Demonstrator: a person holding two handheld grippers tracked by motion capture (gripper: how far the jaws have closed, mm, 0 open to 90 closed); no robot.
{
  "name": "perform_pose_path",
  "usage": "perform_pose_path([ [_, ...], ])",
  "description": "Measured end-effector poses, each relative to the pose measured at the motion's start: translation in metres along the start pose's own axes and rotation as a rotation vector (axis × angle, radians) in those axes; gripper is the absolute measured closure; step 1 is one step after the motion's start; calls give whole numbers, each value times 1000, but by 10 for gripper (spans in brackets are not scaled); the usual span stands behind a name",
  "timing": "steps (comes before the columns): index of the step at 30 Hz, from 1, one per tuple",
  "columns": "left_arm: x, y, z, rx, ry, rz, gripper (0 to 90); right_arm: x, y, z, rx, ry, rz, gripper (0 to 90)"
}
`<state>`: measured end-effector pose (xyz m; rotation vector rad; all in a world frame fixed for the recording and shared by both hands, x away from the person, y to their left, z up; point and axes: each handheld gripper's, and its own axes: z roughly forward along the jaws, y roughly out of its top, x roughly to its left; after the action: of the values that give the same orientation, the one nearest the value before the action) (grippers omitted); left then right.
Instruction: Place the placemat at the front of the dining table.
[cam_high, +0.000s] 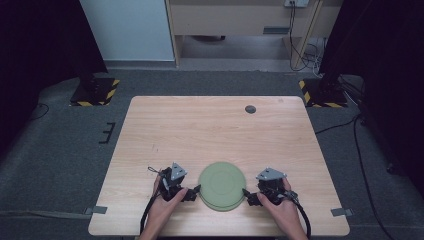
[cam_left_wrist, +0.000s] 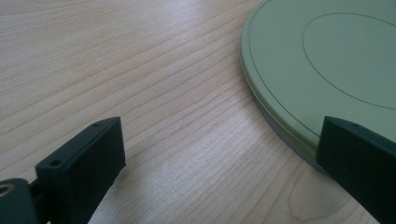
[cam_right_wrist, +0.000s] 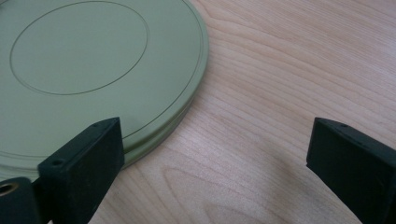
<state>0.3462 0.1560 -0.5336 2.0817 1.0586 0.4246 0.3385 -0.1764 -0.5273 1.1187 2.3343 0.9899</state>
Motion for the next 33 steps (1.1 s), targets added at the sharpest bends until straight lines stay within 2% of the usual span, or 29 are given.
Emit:
perform_pose_path([
  [6, -4, 0, -3, -3, -4, 14, 25, 1, 0, -4, -12, 14, -8, 59],
  [10, -4, -1, -2, -2, 0, 3, 12, 3, -1, -2, -2, 16, -17, 59],
  [14, -2, 0, 0, 0, -11, -12, 0, 2, -1, -1, -1, 11, -11, 41],
  [33, 0, 3, 3, -2, 14, -21, 0, 0, 3, 3, -4, -26, 18, 25],
])
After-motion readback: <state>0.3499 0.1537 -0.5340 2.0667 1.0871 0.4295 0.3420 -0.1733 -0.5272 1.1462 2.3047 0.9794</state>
